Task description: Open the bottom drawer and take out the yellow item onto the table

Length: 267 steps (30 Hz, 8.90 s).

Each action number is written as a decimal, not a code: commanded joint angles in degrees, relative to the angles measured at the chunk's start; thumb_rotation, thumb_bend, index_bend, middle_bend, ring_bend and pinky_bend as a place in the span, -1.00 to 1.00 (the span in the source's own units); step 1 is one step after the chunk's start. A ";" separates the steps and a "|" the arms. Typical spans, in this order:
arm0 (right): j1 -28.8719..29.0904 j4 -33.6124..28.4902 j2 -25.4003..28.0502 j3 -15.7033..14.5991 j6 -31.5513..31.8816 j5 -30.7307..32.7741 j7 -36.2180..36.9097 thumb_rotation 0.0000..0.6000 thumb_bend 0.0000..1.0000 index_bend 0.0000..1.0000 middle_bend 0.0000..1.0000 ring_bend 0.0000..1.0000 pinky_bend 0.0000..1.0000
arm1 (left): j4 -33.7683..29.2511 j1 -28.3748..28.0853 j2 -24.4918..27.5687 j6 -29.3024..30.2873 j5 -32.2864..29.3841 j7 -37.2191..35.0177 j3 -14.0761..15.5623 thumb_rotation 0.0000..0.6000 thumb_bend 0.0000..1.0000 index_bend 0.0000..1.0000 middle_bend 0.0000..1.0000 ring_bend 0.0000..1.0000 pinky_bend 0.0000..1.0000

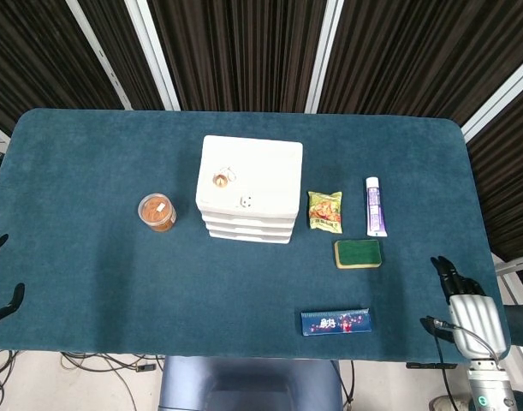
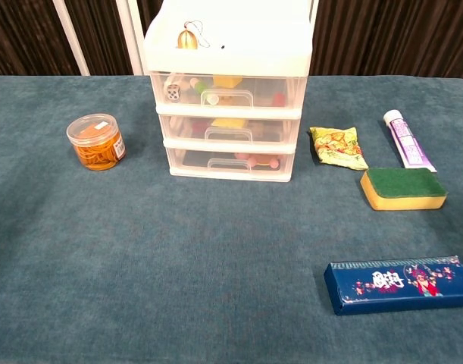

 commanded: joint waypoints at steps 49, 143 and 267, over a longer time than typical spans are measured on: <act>29.17 11.01 -34.13 11.54 -31.89 19.94 23.16 1.00 -0.24 -0.89 0.74 0.81 0.87 | 0.10 -0.17 0.99 -1.42 -1.94 -3.67 -0.67 1.00 -0.19 -0.93 -1.00 -1.00 -1.00; 40.87 25.89 -46.54 20.10 -37.40 31.40 20.20 1.00 0.28 -0.87 0.77 0.83 0.89 | -0.41 -0.30 1.76 -2.28 -2.67 -4.89 -0.76 1.00 -0.19 -0.93 -1.00 -1.00 -1.00; 37.38 3.27 -36.08 14.68 -26.07 33.58 -0.27 1.00 0.27 -0.78 0.78 0.83 0.89 | -0.68 -0.43 2.08 -2.83 -3.25 -4.86 -0.81 1.00 -0.19 -0.92 -1.00 -1.00 -1.00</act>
